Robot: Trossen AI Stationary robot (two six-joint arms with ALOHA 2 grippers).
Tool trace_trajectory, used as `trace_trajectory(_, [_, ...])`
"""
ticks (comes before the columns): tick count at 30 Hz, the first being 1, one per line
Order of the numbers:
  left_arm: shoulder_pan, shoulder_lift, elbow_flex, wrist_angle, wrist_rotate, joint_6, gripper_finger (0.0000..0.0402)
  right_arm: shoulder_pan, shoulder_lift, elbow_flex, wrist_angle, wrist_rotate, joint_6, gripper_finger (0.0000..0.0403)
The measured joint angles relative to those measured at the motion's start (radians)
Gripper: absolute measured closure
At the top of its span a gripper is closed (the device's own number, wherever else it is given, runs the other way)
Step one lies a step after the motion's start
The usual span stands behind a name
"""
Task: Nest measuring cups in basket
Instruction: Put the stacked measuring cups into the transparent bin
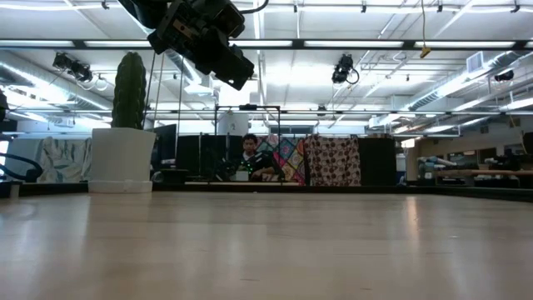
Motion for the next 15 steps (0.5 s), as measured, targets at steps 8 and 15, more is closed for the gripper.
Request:
trace_trajectory(8, [0.0, 0.0, 0.0, 0.0, 0.0, 0.0, 0.0349, 0.0, 0.083, 0.0, 0.01, 0.017, 0.0, 0.0311])
trace_trajectory(15, [0.0, 0.0, 0.0, 0.001, 0.0, -0.001, 0.0349, 0.0, 0.131, 0.0, 0.04, 0.017, 0.003, 0.0311])
